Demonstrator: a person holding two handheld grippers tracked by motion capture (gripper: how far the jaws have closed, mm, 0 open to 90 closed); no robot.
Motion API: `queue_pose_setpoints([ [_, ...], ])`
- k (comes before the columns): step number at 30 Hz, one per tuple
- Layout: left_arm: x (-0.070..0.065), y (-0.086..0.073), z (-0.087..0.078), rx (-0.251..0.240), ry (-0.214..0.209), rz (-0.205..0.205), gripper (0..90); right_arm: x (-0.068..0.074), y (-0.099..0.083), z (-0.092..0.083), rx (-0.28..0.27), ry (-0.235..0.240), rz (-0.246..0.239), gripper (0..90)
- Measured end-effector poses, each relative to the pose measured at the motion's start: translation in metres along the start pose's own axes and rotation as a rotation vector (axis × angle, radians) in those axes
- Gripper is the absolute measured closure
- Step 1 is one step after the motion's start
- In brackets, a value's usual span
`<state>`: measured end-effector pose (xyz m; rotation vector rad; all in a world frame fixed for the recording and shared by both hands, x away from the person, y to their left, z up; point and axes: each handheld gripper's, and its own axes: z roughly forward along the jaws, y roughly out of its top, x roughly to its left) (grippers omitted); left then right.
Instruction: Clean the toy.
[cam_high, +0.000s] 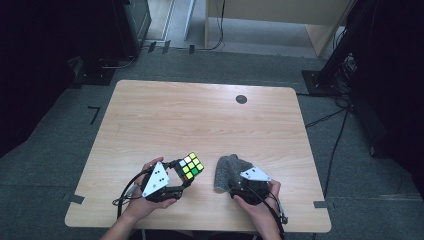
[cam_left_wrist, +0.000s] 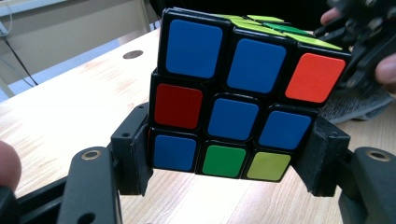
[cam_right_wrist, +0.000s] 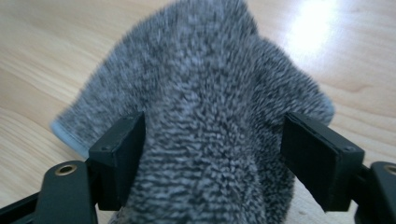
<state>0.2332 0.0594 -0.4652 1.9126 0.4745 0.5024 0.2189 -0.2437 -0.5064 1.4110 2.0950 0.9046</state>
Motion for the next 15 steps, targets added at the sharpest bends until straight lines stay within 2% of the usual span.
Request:
queue_pose_setpoints([
  [2,0.0,0.0,0.0,-0.001,-0.004,-0.005,32.5,0.0,-0.003,0.005,0.02,-0.001,0.002,27.9],
  [5,0.0,0.001,-0.001,-0.006,-0.014,-0.007,32.5,-0.003,-0.007,0.008,0.019,0.031,0.044,32.9],
  [7,-0.001,0.001,-0.001,-0.008,-0.028,-0.009,32.6,-0.005,-0.009,0.008,0.003,0.034,0.04,42.6],
  [9,-0.002,0.001,0.0,-0.002,-0.031,-0.003,32.7,-0.007,-0.012,0.007,-0.031,0.043,0.04,62.2],
  [12,-0.005,0.0,0.002,0.007,-0.038,0.001,32.9,-0.009,-0.011,0.004,-0.03,0.051,0.062,73.7],
  [13,-0.005,0.0,0.002,0.01,-0.04,0.005,33.1,-0.01,-0.01,0.002,-0.039,0.063,0.083,75.0],
  [15,-0.006,-0.001,0.004,0.016,-0.042,0.009,33.9,-0.012,-0.007,-0.007,-0.1,0.129,0.137,75.9],
])
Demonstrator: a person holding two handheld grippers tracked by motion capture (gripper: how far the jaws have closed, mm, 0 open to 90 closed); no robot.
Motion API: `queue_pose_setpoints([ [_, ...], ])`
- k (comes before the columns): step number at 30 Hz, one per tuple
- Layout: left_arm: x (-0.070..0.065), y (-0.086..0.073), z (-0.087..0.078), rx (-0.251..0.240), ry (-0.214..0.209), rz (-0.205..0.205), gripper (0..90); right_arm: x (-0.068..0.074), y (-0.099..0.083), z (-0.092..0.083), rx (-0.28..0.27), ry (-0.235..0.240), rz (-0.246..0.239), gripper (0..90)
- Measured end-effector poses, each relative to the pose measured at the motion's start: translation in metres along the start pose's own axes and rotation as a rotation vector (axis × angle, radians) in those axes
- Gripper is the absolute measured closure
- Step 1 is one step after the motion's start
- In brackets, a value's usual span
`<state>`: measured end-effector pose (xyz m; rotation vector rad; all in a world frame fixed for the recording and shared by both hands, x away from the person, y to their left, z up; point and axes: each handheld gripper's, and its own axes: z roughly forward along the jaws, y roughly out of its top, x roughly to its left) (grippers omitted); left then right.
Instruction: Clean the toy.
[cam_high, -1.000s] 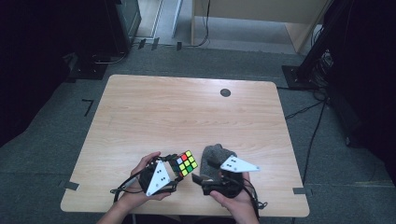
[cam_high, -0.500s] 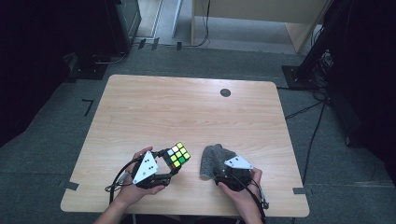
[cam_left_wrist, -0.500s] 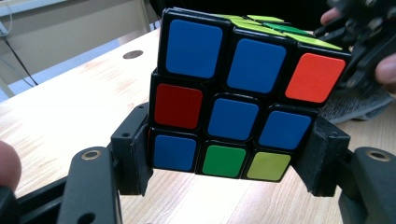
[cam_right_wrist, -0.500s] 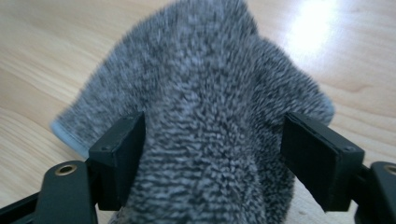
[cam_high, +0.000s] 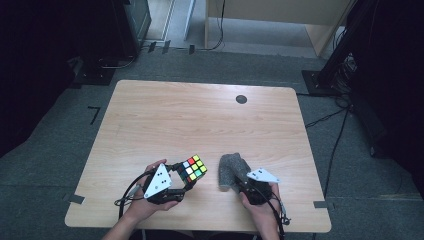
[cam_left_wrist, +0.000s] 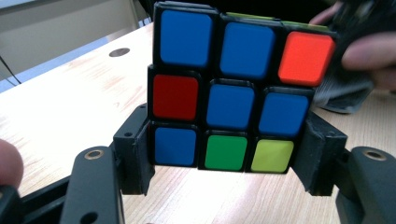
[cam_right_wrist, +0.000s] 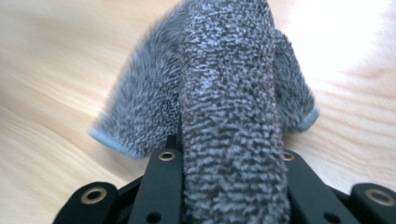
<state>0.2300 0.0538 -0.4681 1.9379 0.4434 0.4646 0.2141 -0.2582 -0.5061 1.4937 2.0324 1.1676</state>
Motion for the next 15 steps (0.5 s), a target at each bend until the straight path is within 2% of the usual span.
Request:
queue_pose_setpoints([
  [2,0.0,0.0,0.001,0.001,-0.005,-0.001,34.0,0.004,0.008,-0.013,-0.079,0.06,0.016,76.0],
  [6,-0.003,0.0,0.001,-0.002,-0.016,0.012,34.0,0.027,0.029,-0.047,-0.263,0.179,-0.023,76.1],
  [8,-0.005,0.001,0.001,-0.007,-0.025,0.021,34.1,0.038,0.035,-0.057,-0.314,0.219,-0.039,76.0],
  [10,-0.009,0.002,0.002,-0.008,-0.032,0.037,34.1,0.053,0.039,-0.067,-0.372,0.292,-0.062,75.9],
  [13,-0.017,0.004,0.004,-0.003,-0.028,0.087,34.2,0.073,0.043,-0.073,-0.394,0.366,-0.105,75.3],
  [15,-0.022,0.005,0.005,-0.003,-0.036,0.117,34.2,0.086,0.045,-0.071,-0.357,0.425,-0.137,74.9],
])
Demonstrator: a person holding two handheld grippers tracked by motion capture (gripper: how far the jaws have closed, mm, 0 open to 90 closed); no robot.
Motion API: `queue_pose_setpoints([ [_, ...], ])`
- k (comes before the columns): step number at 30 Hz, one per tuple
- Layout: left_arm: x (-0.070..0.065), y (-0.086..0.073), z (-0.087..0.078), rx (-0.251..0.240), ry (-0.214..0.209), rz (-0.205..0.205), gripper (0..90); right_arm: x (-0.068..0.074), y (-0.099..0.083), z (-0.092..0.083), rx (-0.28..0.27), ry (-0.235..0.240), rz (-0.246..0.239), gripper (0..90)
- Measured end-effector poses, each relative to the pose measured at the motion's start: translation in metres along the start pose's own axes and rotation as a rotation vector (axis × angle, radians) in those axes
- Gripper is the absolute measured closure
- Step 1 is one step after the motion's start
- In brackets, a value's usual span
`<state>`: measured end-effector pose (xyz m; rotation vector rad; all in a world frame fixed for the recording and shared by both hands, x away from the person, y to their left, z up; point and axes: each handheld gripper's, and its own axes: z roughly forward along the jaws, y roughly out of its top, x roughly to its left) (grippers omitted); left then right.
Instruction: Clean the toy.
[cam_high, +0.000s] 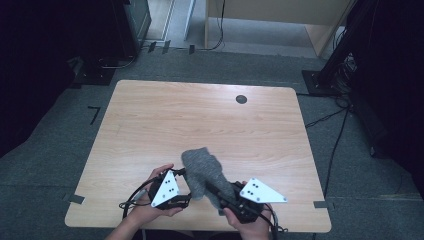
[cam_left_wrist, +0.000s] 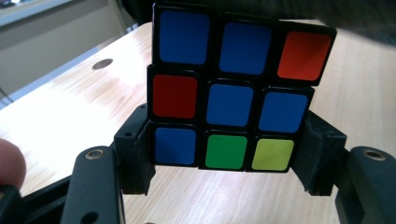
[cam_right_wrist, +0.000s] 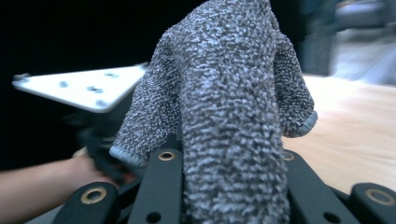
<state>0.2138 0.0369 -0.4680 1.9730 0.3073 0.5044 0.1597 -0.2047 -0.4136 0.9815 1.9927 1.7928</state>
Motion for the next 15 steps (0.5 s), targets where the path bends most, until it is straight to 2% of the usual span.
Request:
queue_pose_setpoints([
  [2,-0.005,0.003,-0.001,-0.021,-0.013,0.013,34.2,0.007,-0.003,0.007,0.046,-0.027,-0.038,74.9],
  [3,-0.005,0.004,-0.002,-0.018,-0.013,0.018,34.2,0.005,-0.006,0.01,0.066,-0.055,-0.037,74.8],
  [5,-0.005,0.004,-0.002,-0.011,-0.012,0.029,34.2,-0.005,-0.01,0.008,0.049,-0.062,0.023,74.9],
  [9,-0.004,0.003,-0.003,-0.011,-0.013,0.025,34.3,-0.025,-0.012,0.001,0.065,-0.165,0.083,74.2],
  [10,-0.004,0.003,-0.002,-0.014,-0.015,0.024,34.3,-0.029,-0.013,-0.001,0.063,-0.179,0.1,74.0],
  [12,-0.004,0.003,-0.002,-0.012,-0.017,0.027,34.3,-0.031,-0.012,-0.004,0.056,-0.176,0.1,73.7],
  [13,-0.005,0.002,-0.001,-0.006,-0.015,0.032,34.2,-0.029,-0.011,-0.004,0.045,-0.155,0.097,73.4],
  [15,-0.006,0.002,0.0,-0.004,-0.013,0.033,34.3,-0.02,-0.008,-0.001,0.033,-0.067,0.082,72.5],
])
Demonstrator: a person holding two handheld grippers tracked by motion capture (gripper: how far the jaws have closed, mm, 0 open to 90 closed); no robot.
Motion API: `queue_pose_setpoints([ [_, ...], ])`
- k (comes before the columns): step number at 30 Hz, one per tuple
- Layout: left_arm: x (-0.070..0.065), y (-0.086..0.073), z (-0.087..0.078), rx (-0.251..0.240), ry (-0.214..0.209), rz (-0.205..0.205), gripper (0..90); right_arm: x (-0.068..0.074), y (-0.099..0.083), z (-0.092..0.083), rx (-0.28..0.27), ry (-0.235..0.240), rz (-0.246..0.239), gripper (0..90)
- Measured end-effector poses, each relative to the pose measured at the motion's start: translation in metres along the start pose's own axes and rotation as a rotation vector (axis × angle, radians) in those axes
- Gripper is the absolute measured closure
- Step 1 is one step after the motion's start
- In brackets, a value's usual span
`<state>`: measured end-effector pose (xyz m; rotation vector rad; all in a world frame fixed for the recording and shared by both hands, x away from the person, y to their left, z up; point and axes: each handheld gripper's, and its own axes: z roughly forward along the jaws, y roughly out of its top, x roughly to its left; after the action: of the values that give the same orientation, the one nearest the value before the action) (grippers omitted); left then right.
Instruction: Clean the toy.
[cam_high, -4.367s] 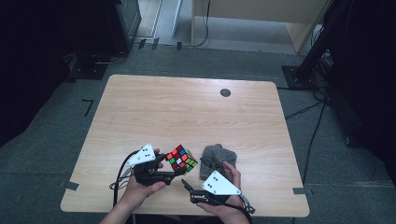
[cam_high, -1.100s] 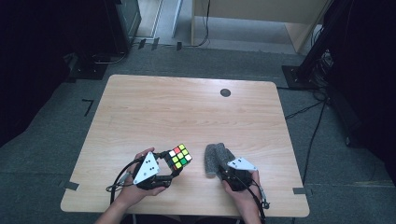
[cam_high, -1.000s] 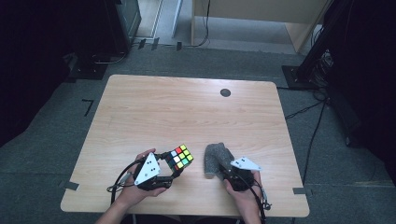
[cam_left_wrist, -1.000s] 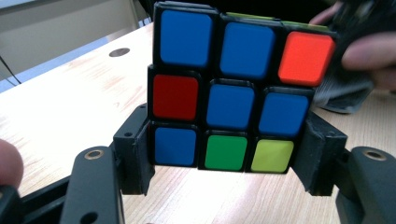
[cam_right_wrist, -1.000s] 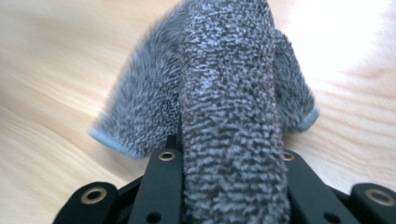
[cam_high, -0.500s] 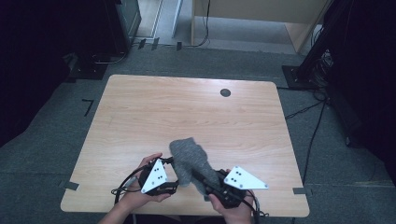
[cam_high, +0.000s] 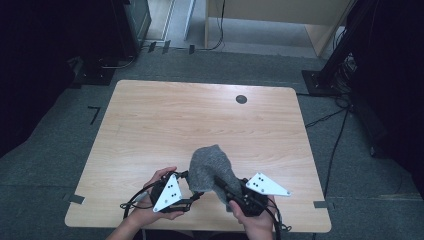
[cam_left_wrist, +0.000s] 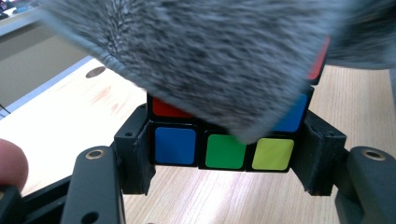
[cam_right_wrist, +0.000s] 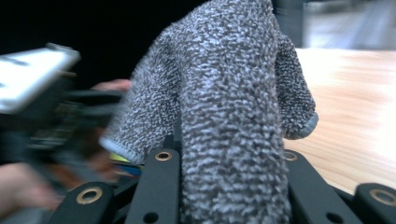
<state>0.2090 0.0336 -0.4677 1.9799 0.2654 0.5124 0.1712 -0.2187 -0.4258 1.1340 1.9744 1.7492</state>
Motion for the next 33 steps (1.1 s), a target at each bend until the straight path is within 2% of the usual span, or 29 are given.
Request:
queue_pose_setpoints([
  [1,0.0,0.001,0.0,-0.004,-0.003,-0.003,34.3,0.006,0.001,0.003,0.011,0.026,-0.026,72.1],
  [2,0.0,0.002,-0.002,-0.013,-0.006,-0.007,34.2,0.012,0.001,0.005,0.029,0.026,-0.059,72.1],
  [3,0.0,0.003,-0.003,-0.013,-0.003,-0.007,34.3,0.015,0.001,0.008,0.039,0.004,-0.084,72.0],
  [4,0.001,0.003,-0.004,-0.012,-0.001,-0.002,34.3,0.015,0.0,0.008,0.031,-0.002,-0.082,72.1],
  [5,0.001,0.003,-0.004,-0.012,-0.003,-0.001,34.2,0.012,0.0,0.007,0.029,-0.006,-0.054,72.2],
  [9,0.004,0.003,-0.007,-0.029,-0.003,-0.012,34.3,-0.009,-0.001,-0.002,0.031,-0.112,0.006,72.7],
  [13,0.012,0.005,-0.014,-0.061,0.011,-0.042,34.3,-0.022,-0.001,-0.008,0.04,-0.22,-0.068,72.7],
  [15,0.018,0.004,-0.019,-0.086,0.023,-0.068,34.3,-0.03,-0.004,-0.008,0.073,-0.305,-0.143,72.8],
  [16,0.022,0.004,-0.022,-0.096,0.025,-0.083,34.3,-0.034,-0.006,-0.007,0.089,-0.332,-0.153,72.9],
  [18,0.027,0.004,-0.027,-0.117,0.028,-0.106,34.3,-0.042,-0.01,-0.008,0.1,-0.345,-0.138,73.1],
  [19,0.029,0.004,-0.028,-0.12,0.024,-0.111,34.3,-0.045,-0.011,-0.008,0.1,-0.337,-0.129,73.2],
  [21,0.029,0.004,-0.028,-0.122,0.013,-0.112,34.2,-0.045,-0.012,-0.006,0.099,-0.292,-0.151,73.2],
  [25,0.022,0.005,-0.023,-0.111,-0.032,-0.098,34.3,-0.032,-0.013,0.004,0.105,-0.205,-0.266,73.2],
  [27,0.017,0.006,-0.019,-0.095,-0.053,-0.083,34.3,-0.024,-0.014,0.008,0.077,-0.107,-0.312,73.3],
  [29,0.016,0.005,-0.017,-0.099,-0.065,-0.087,34.2,-0.014,-0.014,0.009,0.044,-0.013,-0.386,73.8],
  [30,0.017,0.005,-0.018,-0.105,-0.072,-0.099,34.2,-0.011,-0.015,0.009,0.043,-0.009,-0.429,74.0],
  [31,0.02,0.006,-0.02,-0.115,-0.082,-0.113,34.3,-0.01,-0.016,0.01,0.033,-0.011,-0.451,74.1],
  [33,0.023,0.006,-0.023,-0.135,-0.091,-0.141,34.2,-0.011,-0.019,0.011,0.014,0.018,-0.453,74.3],
])
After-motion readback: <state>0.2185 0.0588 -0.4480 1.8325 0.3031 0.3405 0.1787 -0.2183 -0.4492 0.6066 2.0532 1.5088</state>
